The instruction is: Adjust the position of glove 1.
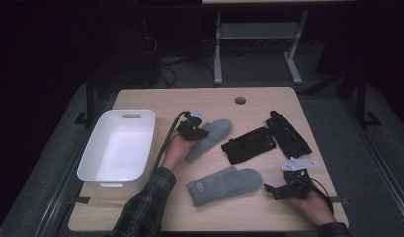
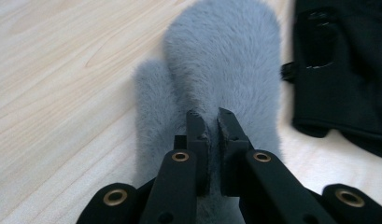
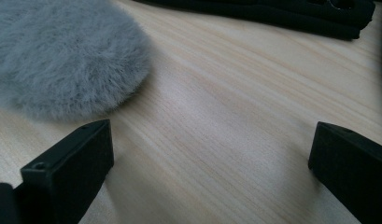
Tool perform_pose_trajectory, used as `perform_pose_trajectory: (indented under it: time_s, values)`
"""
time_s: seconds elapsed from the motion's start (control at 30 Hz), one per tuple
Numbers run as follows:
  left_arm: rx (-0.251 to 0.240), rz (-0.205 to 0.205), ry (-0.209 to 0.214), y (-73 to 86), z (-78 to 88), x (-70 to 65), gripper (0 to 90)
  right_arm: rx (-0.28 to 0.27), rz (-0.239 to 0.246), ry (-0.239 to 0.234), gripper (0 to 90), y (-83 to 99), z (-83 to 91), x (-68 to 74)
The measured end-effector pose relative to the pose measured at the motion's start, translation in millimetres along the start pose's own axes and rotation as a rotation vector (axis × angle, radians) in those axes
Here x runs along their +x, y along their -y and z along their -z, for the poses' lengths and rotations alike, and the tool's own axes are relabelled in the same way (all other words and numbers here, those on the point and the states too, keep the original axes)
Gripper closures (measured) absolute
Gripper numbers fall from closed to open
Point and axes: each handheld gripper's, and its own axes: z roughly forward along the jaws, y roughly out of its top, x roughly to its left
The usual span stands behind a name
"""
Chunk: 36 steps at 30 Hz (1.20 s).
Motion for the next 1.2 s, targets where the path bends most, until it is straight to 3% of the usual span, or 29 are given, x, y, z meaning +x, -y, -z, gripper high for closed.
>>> perform_pose_trajectory:
  time_s: [0.33,0.73,1.2]
  values:
    - [-0.012,-0.039,0.098,-11.2,36.6,-19.5,85.8,0.0,0.001,0.0,0.0,0.0,0.0,-0.1]
    - [-0.028,-0.076,0.238,-9.1,79.0,-48.0,85.8,0.0,0.001,0.0,0.0,0.0,0.0,-0.1]
    - [0.011,-0.119,0.311,4.1,85.4,-86.9,85.8,-0.002,0.006,0.001,0.0,0.0,-0.1,-0.4]
